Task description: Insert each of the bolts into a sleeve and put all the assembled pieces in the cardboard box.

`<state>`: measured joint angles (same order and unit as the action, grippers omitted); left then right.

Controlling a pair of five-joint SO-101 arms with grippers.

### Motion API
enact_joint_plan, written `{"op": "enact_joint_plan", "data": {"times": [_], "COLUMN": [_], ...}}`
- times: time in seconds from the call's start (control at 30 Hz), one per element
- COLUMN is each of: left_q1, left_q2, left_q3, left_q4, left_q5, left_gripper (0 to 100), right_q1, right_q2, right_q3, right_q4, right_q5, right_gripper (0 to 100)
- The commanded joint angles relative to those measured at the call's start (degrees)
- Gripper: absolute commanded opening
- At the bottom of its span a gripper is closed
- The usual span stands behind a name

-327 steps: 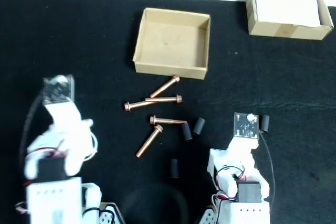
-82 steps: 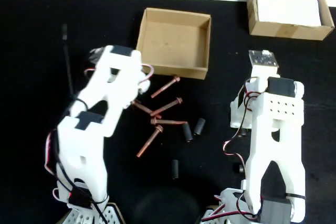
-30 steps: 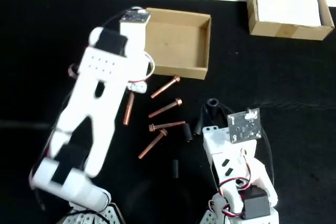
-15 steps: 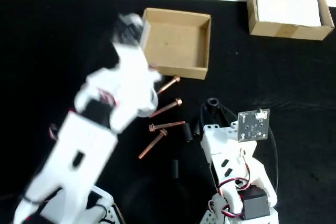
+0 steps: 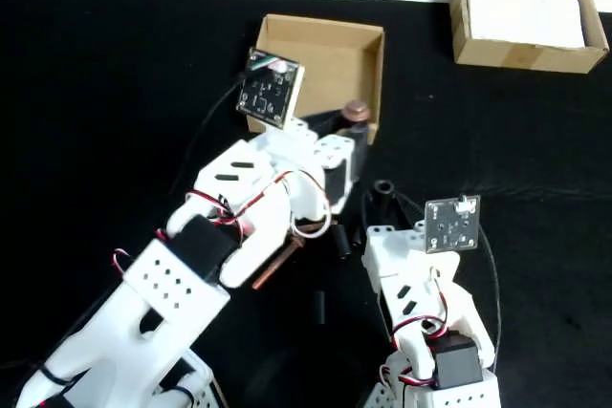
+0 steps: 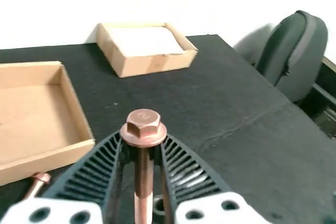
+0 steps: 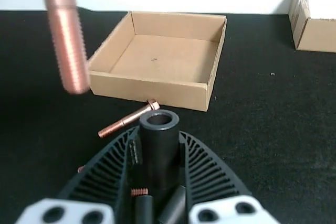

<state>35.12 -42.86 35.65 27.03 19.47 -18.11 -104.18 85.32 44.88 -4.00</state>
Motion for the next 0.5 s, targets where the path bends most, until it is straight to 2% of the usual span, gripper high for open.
{"op": "enact_joint_plan", "data": {"times": [0.0, 0.23, 0.47], "left_q1": [1.0, 0.7, 1.7], "left_q2": [-1.5, 5.4, 9.4], "left_q3": [-3.1, -3.5, -3.4], "left_q4": [-0.9, -8.2, -9.9], "left_q5": [0.5, 3.7, 3.8], "left_gripper": [1, 1, 1], "right_q1": [-0.2, -0.2, -0.2], "right_q2": [-0.8, -0.8, -0.8], "right_q3": [-0.2, -0.7, -0.8], "right_q4": [-1.4, -2.0, -2.1], "right_q5": [-0.4, -0.4, -0.4], "right_gripper": [0.6, 0.6, 0.6]}}
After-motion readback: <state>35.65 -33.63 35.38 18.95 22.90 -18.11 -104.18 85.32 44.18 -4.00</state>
